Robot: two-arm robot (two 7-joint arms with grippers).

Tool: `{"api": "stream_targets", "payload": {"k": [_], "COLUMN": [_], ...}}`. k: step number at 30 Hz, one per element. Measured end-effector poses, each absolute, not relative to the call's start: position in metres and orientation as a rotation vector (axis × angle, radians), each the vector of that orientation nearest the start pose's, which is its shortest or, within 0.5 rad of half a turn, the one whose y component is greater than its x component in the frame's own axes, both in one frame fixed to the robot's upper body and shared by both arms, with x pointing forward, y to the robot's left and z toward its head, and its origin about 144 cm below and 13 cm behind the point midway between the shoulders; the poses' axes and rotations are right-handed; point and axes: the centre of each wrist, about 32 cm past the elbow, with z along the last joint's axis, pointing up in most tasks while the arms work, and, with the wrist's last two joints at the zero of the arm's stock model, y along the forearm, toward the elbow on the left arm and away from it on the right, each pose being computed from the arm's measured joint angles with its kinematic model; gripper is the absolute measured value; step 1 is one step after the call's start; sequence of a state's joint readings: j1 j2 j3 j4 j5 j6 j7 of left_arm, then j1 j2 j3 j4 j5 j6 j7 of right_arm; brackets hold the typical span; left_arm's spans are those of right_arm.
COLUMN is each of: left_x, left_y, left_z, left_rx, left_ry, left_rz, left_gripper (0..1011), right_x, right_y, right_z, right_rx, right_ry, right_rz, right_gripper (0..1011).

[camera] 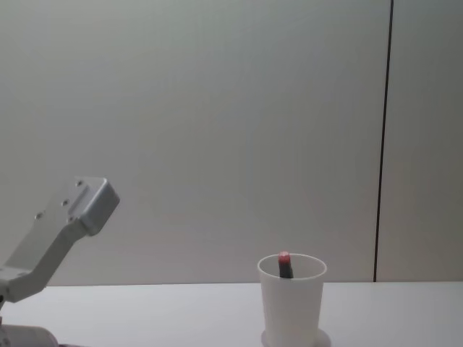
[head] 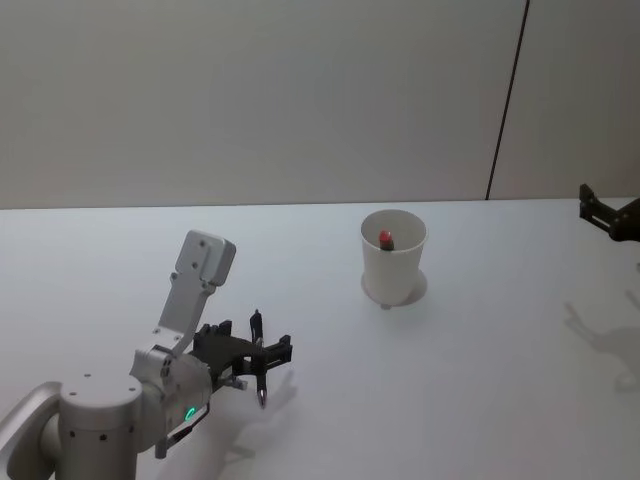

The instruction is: Place the pen into the pen holder.

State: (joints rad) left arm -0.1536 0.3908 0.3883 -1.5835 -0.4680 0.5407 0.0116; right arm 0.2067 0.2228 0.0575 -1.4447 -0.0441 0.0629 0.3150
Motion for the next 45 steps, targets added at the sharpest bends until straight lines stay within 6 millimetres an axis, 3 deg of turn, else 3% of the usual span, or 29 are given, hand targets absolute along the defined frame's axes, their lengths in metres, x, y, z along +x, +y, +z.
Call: {"api": "stream_targets", "payload": {"k": [17, 45], "left_x": [0.484, 0.503], "left_y": [0.233, 0.234], "left_z": [1.154, 1.155], "left_rx": [0.486, 0.589], "left_ry": [0.372, 0.343], "left_rz": [1.200, 1.154], "left_gripper": [1000, 1000], "right_x": [0.515, 0.515], "right_y": [-0.320, -0.320], "right_z": [1.188, 1.188], "right_rx": [-0.206, -0.205], "right_ry": [-0.179, -0.179], "right_rz": [-1.352, -1.352], "right_gripper": [1001, 1001]}}
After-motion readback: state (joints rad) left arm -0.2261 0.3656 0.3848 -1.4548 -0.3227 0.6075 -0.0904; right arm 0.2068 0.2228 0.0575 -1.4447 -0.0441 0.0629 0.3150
